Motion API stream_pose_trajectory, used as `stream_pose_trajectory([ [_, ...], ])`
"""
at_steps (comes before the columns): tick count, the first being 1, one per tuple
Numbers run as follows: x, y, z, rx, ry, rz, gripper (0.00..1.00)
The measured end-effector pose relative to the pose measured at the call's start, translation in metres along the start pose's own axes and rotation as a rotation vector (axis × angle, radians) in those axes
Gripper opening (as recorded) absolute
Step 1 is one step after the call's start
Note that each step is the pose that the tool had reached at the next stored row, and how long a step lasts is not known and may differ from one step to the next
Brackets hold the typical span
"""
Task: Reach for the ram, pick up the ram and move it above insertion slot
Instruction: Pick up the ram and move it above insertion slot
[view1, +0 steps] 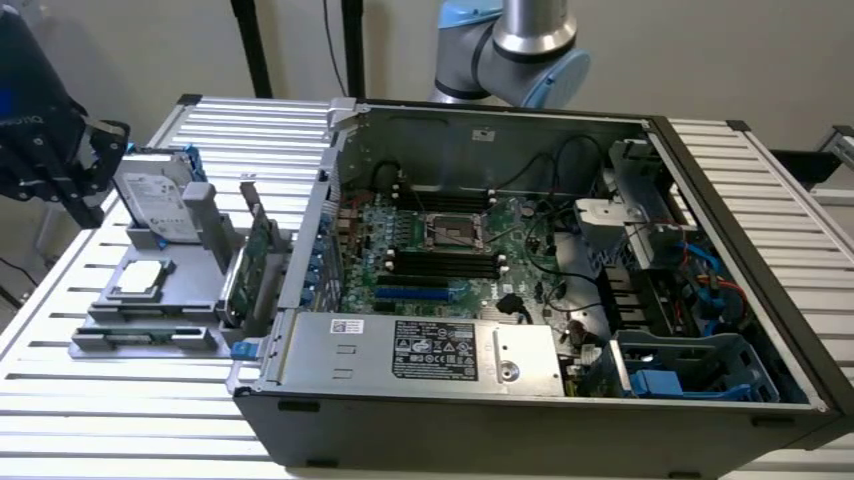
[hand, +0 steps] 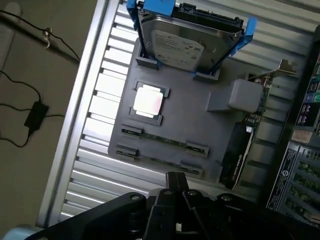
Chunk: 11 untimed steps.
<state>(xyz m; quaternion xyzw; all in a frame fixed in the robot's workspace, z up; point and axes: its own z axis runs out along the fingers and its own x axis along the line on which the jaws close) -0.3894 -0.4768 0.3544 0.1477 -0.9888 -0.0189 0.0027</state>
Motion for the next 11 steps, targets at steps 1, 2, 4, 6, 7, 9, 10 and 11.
stream_pose_trajectory([
  [1,0.0000,0.0000,-0.0011,0.0000,0.0008,-0.018,0.11],
  [2,0.0000,0.0001,-0.0021,0.0000,0.0015,-0.036,0.11],
  [4,0.0000,0.0001,-0.0030,-0.0001,0.0026,-0.072,0.11],
  [6,0.0000,0.0001,-0.0031,-0.0001,0.0042,-0.109,0.11],
  [7,0.0000,0.0001,-0.0032,0.0000,0.0049,-0.126,0.11],
  [9,0.0000,0.0001,-0.0032,0.0000,0.0064,-0.164,0.11],
  [10,0.0000,0.0001,-0.0032,0.0000,0.0070,-0.182,0.11],
  [11,0.0000,0.0001,-0.0032,0.0000,0.0078,-0.200,0.11],
])
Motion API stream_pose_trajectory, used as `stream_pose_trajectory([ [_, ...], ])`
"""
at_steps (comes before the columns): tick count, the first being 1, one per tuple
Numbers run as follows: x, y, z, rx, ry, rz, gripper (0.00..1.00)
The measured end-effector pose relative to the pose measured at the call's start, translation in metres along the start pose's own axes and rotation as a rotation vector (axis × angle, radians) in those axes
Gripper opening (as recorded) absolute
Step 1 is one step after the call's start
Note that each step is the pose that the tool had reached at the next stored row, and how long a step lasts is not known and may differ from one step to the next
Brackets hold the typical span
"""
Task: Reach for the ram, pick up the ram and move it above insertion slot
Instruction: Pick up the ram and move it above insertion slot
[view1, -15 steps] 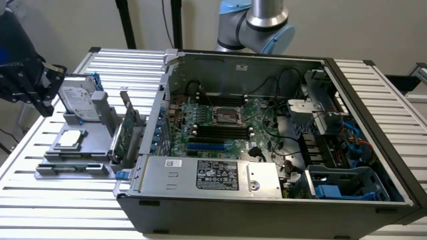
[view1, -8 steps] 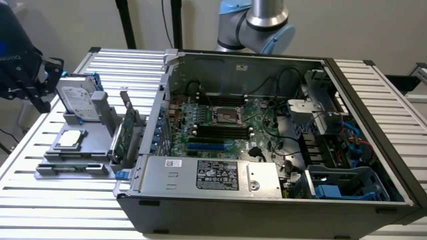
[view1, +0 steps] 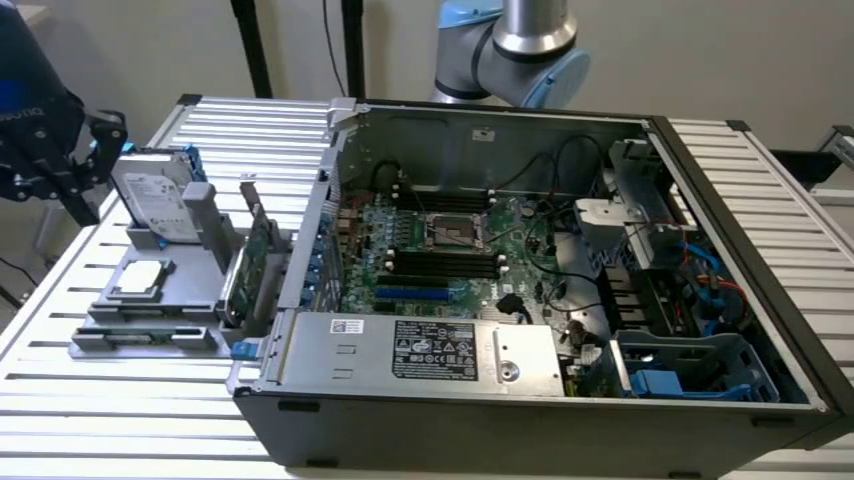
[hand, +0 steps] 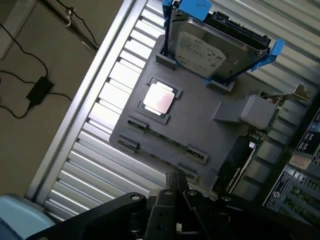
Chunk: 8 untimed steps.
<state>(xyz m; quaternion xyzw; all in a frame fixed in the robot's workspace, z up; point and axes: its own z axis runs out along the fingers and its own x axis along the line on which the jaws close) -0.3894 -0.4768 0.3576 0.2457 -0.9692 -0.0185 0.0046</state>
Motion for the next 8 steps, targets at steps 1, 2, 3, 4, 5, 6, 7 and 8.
stream_pose_trajectory([
  [1,0.0000,0.0000,0.0000,0.0000,0.0007,-0.018,0.11],
  [2,0.0000,0.0000,0.0000,0.0000,0.0013,-0.036,0.11],
  [3,0.0000,0.0000,0.0000,-0.0001,0.0020,-0.054,0.11],
  [4,0.0000,0.0000,0.0000,0.0000,0.0028,-0.072,0.11],
  [5,0.0000,0.0000,0.0000,0.0000,0.0035,-0.091,0.11],
  [6,0.0000,0.0000,0.0000,0.0000,0.0042,-0.109,0.11],
  [7,0.0000,0.0000,0.0000,-0.0001,0.0048,-0.127,0.11],
  [8,0.0000,0.0000,0.0000,0.0000,0.0056,-0.145,0.11],
])
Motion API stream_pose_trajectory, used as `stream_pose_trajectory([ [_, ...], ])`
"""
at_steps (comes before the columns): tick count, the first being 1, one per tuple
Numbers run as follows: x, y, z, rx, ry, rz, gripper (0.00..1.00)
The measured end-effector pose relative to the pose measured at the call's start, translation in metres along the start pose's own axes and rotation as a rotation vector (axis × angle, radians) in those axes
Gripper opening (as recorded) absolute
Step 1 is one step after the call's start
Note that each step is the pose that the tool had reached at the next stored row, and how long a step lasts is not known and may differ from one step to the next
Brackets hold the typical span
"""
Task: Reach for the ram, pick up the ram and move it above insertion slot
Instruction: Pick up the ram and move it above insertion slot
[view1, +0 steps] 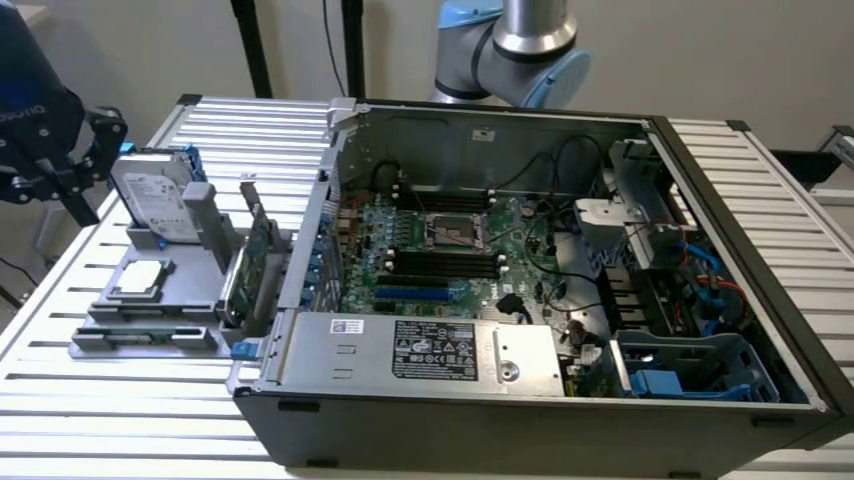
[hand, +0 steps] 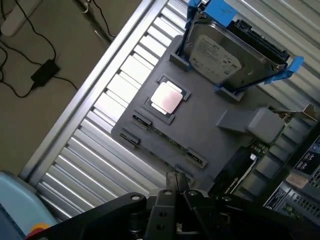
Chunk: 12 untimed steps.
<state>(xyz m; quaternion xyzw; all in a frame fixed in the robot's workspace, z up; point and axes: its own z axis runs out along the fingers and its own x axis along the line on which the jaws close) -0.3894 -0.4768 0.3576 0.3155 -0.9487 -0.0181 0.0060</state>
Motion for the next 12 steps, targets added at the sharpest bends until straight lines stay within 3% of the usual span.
stream_pose_trajectory([
  [12,0.0000,-0.0001,0.0000,-0.0001,0.0083,-0.218,0.11],
])
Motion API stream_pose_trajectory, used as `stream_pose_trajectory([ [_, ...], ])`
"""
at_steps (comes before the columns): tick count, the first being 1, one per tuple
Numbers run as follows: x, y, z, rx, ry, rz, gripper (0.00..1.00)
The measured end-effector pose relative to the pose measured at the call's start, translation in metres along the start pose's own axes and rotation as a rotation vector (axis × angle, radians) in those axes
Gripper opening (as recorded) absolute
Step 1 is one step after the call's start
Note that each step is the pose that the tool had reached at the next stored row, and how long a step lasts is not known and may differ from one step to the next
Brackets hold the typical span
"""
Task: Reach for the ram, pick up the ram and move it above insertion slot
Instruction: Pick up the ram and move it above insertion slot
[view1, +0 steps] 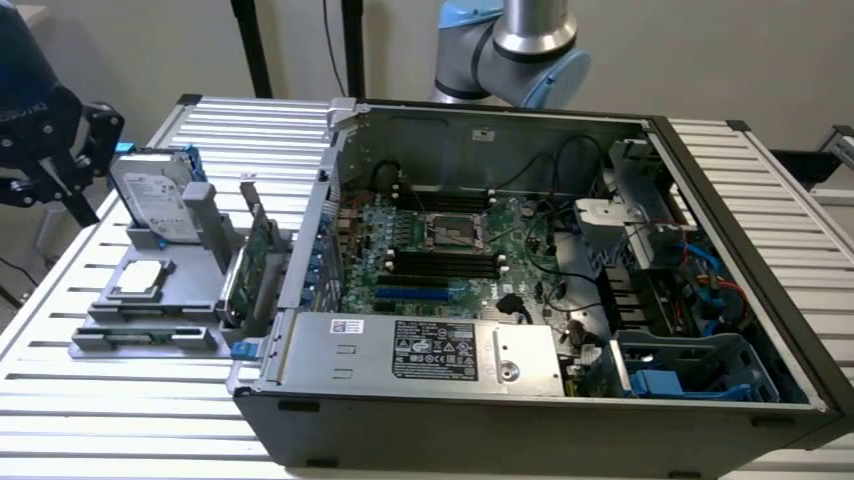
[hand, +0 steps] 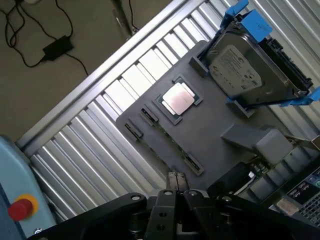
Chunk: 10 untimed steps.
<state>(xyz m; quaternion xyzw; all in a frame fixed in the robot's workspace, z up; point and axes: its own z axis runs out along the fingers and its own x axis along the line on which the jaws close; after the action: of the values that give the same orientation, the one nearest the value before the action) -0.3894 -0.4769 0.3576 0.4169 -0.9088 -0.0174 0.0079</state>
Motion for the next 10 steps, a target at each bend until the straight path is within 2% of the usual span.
stream_pose_trajectory([
  [10,0.0000,0.0001,0.0000,0.0000,0.0069,-0.181,0.11],
])
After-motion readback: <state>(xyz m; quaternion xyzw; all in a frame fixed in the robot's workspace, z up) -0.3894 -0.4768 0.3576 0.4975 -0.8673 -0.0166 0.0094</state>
